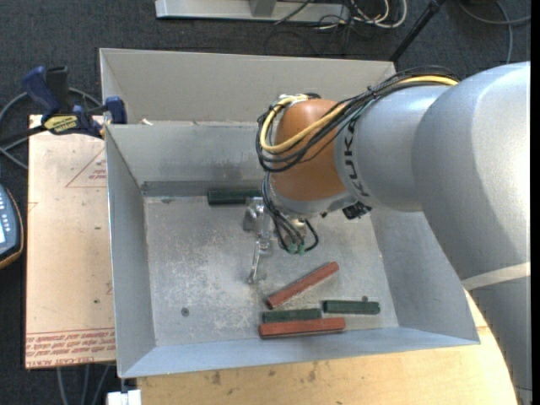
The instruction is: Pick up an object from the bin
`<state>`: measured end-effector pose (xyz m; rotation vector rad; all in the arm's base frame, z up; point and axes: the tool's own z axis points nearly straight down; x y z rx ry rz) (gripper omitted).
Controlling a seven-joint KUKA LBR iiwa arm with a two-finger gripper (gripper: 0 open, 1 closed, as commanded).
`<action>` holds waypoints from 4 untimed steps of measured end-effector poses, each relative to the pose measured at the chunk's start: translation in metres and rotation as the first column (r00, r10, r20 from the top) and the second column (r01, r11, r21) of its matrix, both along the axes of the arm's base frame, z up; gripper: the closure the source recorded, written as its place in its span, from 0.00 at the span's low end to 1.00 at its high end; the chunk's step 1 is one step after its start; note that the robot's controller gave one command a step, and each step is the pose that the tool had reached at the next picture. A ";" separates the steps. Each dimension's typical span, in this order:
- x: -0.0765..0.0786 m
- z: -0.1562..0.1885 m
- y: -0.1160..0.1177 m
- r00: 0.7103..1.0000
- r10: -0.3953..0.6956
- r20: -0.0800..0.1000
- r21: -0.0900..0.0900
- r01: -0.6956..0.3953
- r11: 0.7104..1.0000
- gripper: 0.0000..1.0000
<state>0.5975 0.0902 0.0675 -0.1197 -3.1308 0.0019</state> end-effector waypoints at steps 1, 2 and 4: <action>-0.047 0.009 -0.119 0.995 0.102 0.013 -0.003 -0.102 0.995 0.00; -0.042 0.048 -0.111 0.900 0.436 0.014 0.000 -0.436 0.900 0.00; -0.040 0.002 -0.067 0.695 0.718 0.010 0.000 -0.718 0.696 0.00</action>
Offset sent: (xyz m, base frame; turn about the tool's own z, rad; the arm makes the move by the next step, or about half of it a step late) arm -0.0482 -0.1140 0.0086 -0.1117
